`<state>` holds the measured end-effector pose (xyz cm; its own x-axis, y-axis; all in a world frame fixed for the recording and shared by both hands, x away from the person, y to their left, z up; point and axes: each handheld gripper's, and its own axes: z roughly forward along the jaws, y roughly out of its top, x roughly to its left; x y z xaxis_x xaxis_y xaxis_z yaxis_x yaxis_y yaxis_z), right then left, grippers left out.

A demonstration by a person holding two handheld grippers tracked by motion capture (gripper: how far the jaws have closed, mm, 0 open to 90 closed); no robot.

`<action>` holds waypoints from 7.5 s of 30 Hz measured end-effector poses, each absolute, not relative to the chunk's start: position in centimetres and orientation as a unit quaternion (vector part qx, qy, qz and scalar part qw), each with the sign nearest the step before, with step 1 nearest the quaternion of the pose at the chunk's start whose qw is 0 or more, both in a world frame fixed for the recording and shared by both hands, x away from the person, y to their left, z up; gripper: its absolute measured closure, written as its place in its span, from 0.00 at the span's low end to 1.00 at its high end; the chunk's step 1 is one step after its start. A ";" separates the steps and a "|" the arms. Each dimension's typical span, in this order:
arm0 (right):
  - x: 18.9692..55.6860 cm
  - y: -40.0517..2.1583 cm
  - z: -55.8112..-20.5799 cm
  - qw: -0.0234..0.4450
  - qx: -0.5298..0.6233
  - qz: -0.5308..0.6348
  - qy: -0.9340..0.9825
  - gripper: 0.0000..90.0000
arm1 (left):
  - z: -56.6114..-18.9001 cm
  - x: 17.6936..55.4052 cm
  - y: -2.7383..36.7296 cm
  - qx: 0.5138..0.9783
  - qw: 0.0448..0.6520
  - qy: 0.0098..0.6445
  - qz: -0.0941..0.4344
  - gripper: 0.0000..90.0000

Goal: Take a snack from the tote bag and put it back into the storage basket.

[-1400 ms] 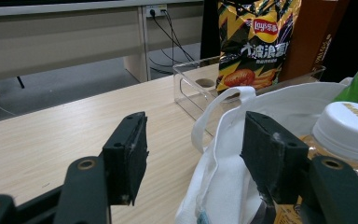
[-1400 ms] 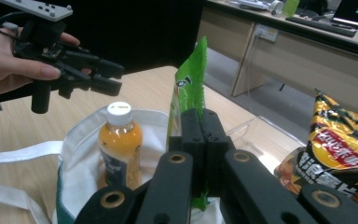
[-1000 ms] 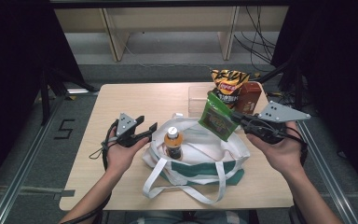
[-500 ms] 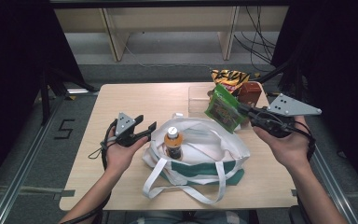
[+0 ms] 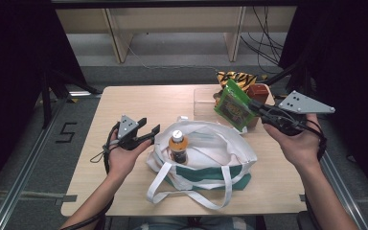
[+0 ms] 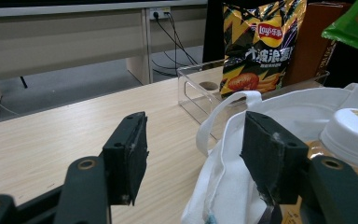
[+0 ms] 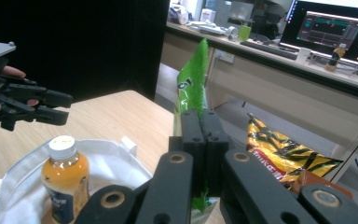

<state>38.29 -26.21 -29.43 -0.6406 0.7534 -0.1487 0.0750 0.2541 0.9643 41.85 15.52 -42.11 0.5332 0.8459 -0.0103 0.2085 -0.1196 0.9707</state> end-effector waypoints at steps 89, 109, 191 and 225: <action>52.9 -25.3 -32.8 0.320 0.357 0.469 0.742 1.00 | -42.5 42.0 15.6 0.689 0.539 0.387 0.292 0.45; 54.1 -24.1 -33.9 0.322 0.356 0.466 0.743 1.00 | -42.4 42.0 15.8 0.688 0.538 0.388 0.293 0.45; 54.0 -25.8 -34.9 0.313 0.327 0.408 0.793 1.00 | -42.4 41.9 15.7 0.691 0.538 0.384 0.292 0.44; 53.8 -26.3 -39.1 0.302 0.350 0.332 0.822 0.99 | -42.1 41.8 15.8 0.688 0.541 0.384 0.294 0.44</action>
<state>53.83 -26.30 -39.13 -0.5722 0.7765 -0.2638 0.3758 0.5342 0.7573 41.77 15.83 -42.14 0.5318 0.8468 -0.0118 0.2106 -0.1187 0.9703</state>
